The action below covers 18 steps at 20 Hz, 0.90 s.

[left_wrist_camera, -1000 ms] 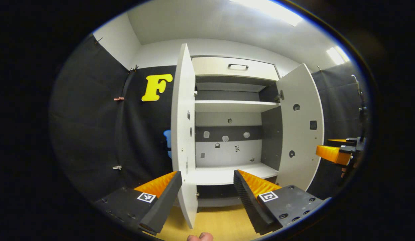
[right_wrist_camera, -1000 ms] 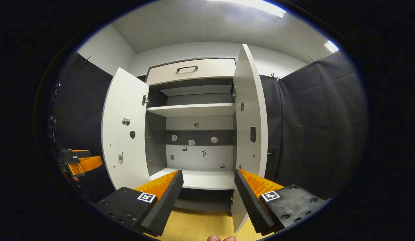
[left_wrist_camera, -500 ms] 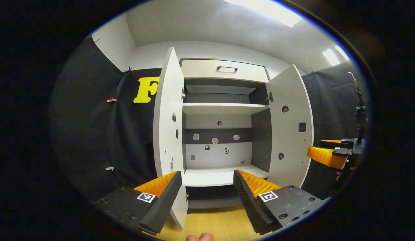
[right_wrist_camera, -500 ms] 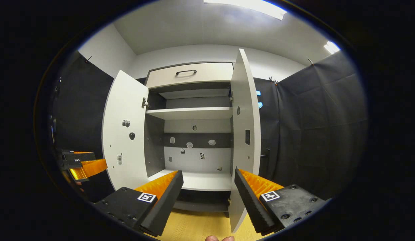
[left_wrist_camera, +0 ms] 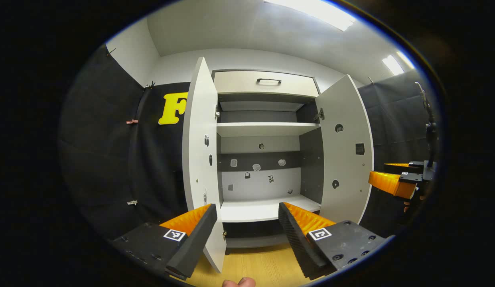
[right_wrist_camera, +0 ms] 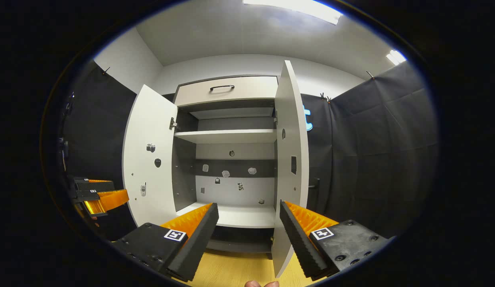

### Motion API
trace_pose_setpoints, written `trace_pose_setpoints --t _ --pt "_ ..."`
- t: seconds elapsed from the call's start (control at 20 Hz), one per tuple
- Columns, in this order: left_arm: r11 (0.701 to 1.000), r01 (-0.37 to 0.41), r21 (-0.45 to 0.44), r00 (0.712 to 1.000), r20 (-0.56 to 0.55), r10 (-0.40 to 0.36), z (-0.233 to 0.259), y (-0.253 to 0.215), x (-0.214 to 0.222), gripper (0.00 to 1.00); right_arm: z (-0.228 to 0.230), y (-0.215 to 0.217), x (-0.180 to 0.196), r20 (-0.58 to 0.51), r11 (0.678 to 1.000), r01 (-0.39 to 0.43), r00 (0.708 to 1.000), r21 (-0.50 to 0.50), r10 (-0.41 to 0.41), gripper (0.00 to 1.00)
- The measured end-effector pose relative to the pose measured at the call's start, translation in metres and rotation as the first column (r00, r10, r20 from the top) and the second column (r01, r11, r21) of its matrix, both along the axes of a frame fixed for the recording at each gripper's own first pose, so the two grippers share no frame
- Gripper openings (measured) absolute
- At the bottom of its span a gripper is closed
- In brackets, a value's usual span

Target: Open the right door of the double-door shoe cabinet with the right hand, and open the left door with the left hand.

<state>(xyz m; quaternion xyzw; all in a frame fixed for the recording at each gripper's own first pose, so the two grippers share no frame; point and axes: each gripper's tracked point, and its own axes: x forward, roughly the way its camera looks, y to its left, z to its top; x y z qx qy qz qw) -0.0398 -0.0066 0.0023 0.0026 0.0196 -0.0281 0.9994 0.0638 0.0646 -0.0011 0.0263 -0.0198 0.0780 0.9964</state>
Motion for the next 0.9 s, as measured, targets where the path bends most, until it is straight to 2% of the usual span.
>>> trace_pose_setpoints --t 0.45,0.75,0.9 --pt "1.000 -0.008 0.014 1.000 -0.003 0.008 -0.0008 0.0024 0.0013 0.96 -0.0036 0.0041 -0.0001 -0.008 1.000 -0.009 1.000 -0.004 0.008 0.96" --pt "1.000 0.001 0.022 1.000 -0.001 -0.001 -0.0006 -0.0017 0.0038 0.96 -0.0051 0.0055 0.0021 -0.008 1.000 -0.011 1.000 -0.008 0.011 0.98" --pt "0.999 0.003 0.036 1.000 0.003 -0.003 0.0004 -0.0023 0.0046 0.96 -0.0061 0.0055 0.0037 -0.011 1.000 -0.010 1.000 -0.008 0.010 0.95"
